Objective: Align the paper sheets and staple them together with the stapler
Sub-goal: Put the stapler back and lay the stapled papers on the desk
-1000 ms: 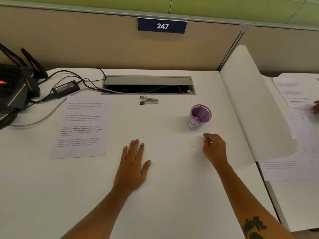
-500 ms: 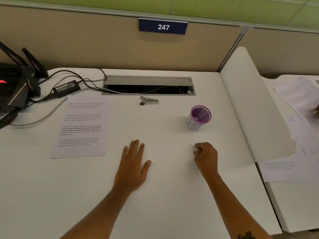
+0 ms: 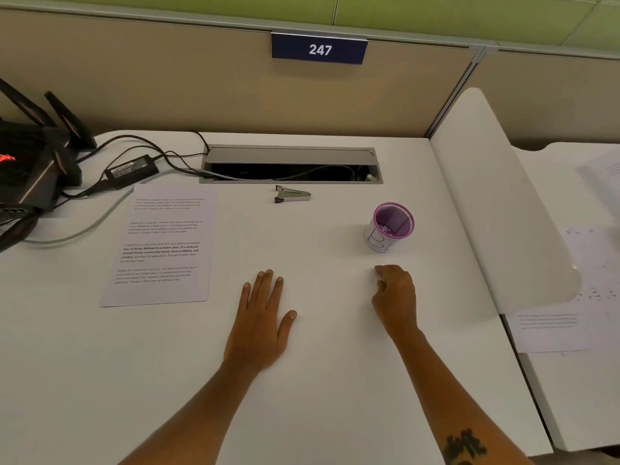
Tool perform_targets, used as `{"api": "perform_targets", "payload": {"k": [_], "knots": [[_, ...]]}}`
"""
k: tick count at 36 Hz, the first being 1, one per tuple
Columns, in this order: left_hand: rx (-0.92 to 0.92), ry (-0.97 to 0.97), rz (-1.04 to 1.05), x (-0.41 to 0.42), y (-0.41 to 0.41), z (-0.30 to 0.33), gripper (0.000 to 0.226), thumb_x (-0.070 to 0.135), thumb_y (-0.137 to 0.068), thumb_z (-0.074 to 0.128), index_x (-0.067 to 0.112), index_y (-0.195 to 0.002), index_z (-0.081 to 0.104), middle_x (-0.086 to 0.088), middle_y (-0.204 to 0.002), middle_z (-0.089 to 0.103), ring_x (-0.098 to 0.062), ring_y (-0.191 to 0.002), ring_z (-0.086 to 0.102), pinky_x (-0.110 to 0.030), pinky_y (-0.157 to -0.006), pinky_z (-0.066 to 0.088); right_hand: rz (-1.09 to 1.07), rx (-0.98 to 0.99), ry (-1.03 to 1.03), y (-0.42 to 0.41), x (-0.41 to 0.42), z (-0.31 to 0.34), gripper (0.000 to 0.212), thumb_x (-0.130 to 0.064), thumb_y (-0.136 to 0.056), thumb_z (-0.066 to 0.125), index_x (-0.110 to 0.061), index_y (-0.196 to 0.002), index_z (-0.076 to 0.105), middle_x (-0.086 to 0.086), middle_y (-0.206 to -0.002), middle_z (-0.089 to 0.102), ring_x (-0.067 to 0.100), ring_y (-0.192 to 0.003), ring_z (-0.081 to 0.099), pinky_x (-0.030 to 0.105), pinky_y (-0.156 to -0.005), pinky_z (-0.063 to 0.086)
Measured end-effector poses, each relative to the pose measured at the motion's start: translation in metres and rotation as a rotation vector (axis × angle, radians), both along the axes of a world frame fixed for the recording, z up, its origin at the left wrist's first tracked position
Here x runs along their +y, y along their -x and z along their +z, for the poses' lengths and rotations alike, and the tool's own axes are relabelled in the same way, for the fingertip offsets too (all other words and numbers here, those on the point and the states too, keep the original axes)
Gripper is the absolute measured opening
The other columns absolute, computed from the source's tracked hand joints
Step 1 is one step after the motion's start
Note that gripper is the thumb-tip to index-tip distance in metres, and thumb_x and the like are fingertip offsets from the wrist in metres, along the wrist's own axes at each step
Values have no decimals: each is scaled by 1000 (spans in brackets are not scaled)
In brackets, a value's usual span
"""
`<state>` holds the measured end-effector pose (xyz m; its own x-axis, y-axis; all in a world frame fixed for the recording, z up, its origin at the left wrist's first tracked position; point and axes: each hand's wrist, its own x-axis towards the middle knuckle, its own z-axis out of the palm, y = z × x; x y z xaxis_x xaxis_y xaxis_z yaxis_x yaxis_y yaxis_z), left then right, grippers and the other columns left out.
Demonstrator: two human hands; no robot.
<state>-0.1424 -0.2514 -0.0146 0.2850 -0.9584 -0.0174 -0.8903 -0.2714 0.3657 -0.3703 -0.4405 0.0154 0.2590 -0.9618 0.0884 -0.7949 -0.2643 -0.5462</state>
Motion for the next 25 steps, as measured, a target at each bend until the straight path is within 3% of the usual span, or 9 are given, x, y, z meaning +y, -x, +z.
{"api": "perform_targets", "payload": {"k": [8,15,25], "knots": [[-1,2,2,1,0,0,72,54,-109,29,13,-168,21,-10,-178,13,-24,-166,4,-52,-134,14,74,26,-4,-1,-3,4,30,8,-92,60,-3,-114,77,12,-112,77,30,-105,69,38,-96,55],[14,1,4,1,-1,0,73,56,-109,25,14,-168,20,-8,-178,11,-22,-167,2,-51,-135,13,102,114,-4,-5,-4,8,10,3,-84,70,-5,-88,74,7,-87,74,27,-83,66,41,-72,58],[24,5,7,0,0,1,73,56,-109,25,14,-168,19,-8,-178,11,-23,-167,3,-52,-135,13,159,225,22,-4,-16,-1,27,15,-71,68,-8,-80,77,6,-79,74,29,-72,68,38,-64,59]]}}
